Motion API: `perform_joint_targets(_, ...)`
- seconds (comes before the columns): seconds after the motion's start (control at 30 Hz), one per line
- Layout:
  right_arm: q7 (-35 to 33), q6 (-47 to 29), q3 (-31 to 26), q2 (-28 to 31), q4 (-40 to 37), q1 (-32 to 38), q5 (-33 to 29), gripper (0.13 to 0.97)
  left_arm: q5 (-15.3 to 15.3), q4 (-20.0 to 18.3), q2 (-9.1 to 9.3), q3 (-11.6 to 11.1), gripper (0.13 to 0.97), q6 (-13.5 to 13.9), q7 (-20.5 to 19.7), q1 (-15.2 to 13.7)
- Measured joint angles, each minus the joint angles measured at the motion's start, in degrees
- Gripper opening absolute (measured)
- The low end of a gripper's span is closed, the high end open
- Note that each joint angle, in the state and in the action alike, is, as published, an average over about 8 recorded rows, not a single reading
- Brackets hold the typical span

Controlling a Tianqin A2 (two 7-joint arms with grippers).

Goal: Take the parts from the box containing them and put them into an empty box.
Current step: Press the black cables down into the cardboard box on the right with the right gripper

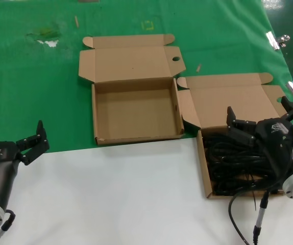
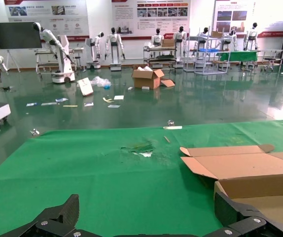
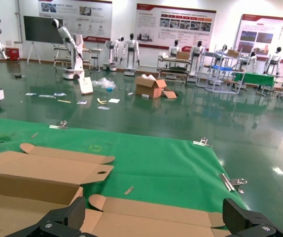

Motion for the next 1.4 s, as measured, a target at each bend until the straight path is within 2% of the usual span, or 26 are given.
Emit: perform_joint_targets(1.4,0.00,0.00,0.00,0.00,0.00,0.00,0.00,0.966,0.00,0.00,0.00,0.00,0.966,0.00,0.00,0.00)
